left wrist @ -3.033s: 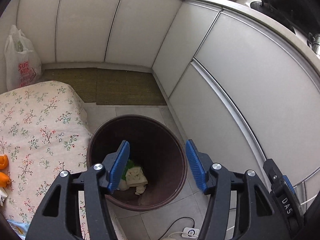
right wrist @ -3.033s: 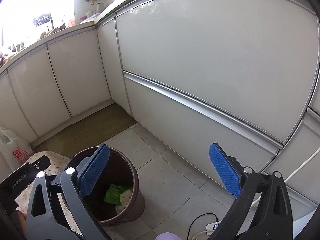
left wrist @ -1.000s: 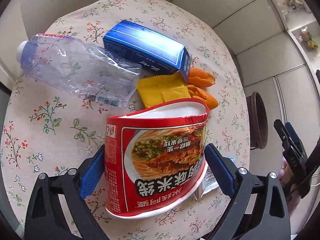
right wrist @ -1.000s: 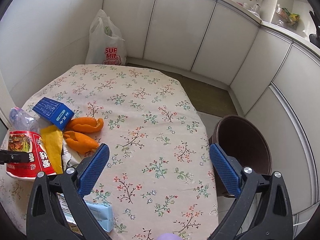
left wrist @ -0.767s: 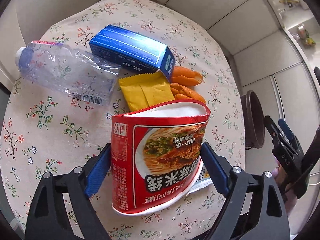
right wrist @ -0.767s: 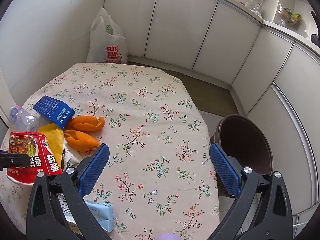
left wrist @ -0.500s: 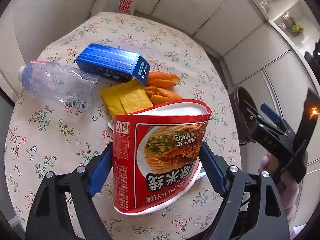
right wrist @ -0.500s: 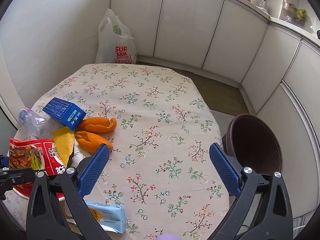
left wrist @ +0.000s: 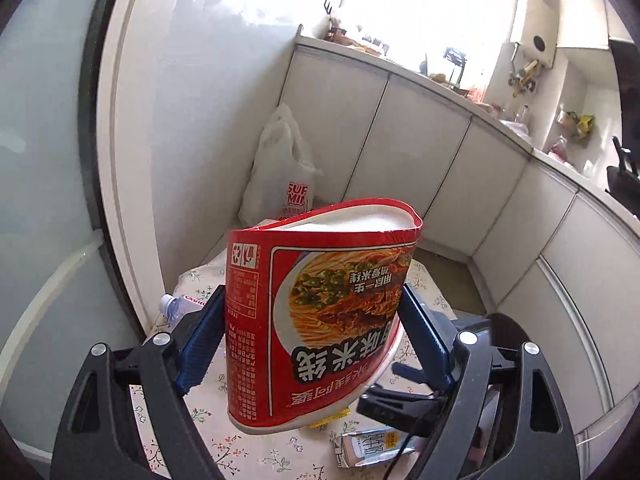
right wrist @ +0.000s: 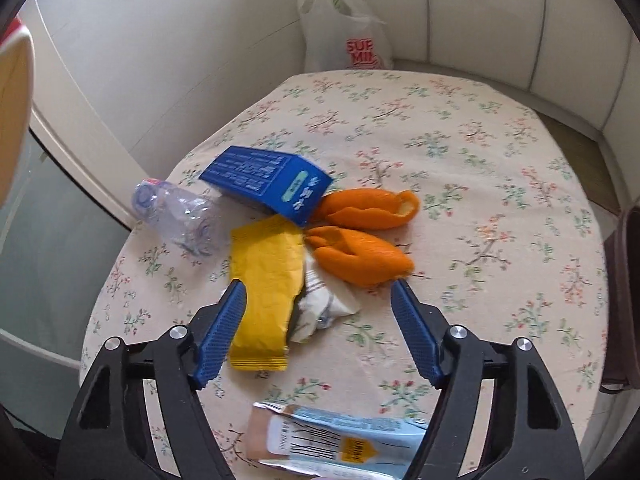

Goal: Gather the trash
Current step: 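Close the right tool on the yellow package while the left tool holds the red cup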

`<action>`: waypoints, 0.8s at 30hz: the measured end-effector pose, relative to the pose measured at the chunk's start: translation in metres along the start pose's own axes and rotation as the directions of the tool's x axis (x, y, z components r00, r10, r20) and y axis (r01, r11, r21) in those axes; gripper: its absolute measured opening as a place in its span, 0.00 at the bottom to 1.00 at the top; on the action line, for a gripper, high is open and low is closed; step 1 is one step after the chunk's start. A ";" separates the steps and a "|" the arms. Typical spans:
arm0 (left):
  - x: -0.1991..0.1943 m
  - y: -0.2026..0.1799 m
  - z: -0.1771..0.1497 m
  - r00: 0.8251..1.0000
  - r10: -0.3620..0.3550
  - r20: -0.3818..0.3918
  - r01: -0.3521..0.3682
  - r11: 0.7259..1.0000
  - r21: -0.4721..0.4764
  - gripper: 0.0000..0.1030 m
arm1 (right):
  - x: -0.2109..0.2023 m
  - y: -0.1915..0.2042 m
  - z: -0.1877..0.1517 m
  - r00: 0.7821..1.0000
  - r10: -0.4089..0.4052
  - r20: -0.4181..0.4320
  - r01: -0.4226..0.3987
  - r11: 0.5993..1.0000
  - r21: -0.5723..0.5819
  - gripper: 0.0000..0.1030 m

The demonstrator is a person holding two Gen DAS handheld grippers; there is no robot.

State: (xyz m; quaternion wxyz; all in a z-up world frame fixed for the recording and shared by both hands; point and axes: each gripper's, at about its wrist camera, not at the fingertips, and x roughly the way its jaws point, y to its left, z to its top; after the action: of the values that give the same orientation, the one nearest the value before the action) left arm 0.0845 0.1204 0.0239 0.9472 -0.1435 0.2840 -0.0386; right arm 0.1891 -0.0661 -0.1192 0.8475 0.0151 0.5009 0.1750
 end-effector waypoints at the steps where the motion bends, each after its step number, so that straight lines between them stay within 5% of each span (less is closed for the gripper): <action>1: 0.000 0.003 0.002 1.000 -0.004 0.002 0.004 1.000 -0.012 0.79 | 0.006 0.006 0.000 1.000 0.020 -0.011 -0.020 1.000 0.001 0.69; 5: 0.006 0.017 0.008 1.000 -0.016 -0.017 0.015 0.998 -0.063 0.79 | 0.012 0.040 -0.002 1.000 -0.029 0.011 0.029 0.994 -0.108 0.69; 9: 0.002 0.023 0.007 0.999 -0.024 -0.037 0.020 0.995 -0.099 0.79 | 0.016 0.070 -0.012 0.991 -0.125 0.057 0.135 0.962 -0.235 0.88; 15: -0.002 0.025 0.005 0.999 -0.017 -0.041 0.013 0.995 -0.102 0.79 | 0.033 0.096 -0.024 0.973 -0.213 0.094 0.232 0.911 -0.340 0.89; 17: -0.002 0.026 0.005 0.999 -0.017 -0.043 0.013 0.994 -0.111 0.79 | 0.036 0.105 -0.030 0.965 -0.239 0.109 0.263 0.883 -0.388 0.82; 18: -0.001 0.025 0.006 0.999 -0.018 -0.044 0.013 0.993 -0.115 0.79 | 0.038 0.106 -0.031 0.964 -0.248 0.098 0.266 0.879 -0.396 0.68; 24: 0.000 0.025 0.004 0.998 -0.016 -0.052 0.010 0.993 -0.117 0.79 | 0.055 0.076 -0.027 0.984 -0.164 -0.063 0.141 0.951 -0.274 0.30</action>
State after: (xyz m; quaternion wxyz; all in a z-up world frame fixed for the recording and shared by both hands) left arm 0.0861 0.1454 0.0195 0.9291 -0.1994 0.3099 -0.0320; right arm 0.1684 0.0187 -0.1639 0.8305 -0.1461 0.5079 0.1759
